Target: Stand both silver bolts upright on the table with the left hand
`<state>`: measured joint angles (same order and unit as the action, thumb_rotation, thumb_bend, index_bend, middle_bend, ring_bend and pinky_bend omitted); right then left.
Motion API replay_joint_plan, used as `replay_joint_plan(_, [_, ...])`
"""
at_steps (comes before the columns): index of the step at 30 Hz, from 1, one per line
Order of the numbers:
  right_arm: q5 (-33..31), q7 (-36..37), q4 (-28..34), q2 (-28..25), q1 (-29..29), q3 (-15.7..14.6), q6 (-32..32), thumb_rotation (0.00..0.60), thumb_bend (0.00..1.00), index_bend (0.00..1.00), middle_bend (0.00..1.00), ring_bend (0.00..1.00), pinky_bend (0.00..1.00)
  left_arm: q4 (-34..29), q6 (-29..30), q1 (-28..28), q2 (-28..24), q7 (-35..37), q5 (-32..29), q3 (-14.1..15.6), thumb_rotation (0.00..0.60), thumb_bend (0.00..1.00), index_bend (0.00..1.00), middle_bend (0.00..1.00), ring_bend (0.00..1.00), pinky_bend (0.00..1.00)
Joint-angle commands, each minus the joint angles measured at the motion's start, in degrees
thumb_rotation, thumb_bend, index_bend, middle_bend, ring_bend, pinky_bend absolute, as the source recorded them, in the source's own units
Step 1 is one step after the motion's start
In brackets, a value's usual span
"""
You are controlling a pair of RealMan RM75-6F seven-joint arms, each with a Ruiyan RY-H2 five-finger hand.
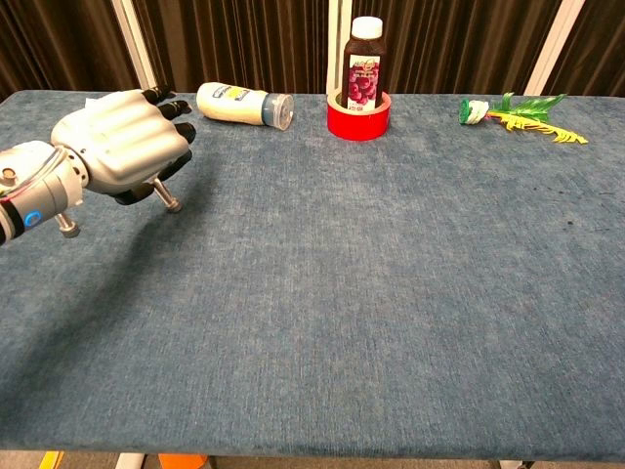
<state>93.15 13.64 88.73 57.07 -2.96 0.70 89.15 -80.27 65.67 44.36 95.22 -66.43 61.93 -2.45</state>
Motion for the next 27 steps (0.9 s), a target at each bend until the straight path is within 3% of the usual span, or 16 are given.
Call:
replay_joint_plan(1, [0.0,0.1,-0.1,0.0,0.1,0.0,0.1,0.600,0.27,0.03,0.10,0.00,0.00,-0.4,0.0,-0.1,0.1,-0.3,-0.4,0.0,0.600,0.38,0.52,0.18,0.03,0.00])
replay_joint_plan(21, [-0.3,0.9,-0.9,0.3,0.4,0.0,0.3,0.600,0.27,0.03,0.10,0.00,0.00,-0.8,-0.3,0.5,0.6,1.2,0.7,-1.4,0.600,0.36,0.45,0.18,0.03,0.00])
replay_joint_plan(24, [-0.2,0.9,-0.9,0.2,0.3,0.1,0.3,0.600,0.27,0.03,0.10,0.00,0.00,-3.1,0.5,0.1,-0.5,2.8,0.7,-2.1,0.600,0.34,0.37,0.18,0.03,0.00])
replay_joint_plan(27, [-0.3,1.2,-1.0,0.0,0.3,0.2,0.3,0.600,0.27,0.03,0.10,0.00,0.00,-8.9,2.9,-2.0,-3.7,10.7,0.8,-4.6,0.600,0.32,0.27,0.18,0.03,0.00])
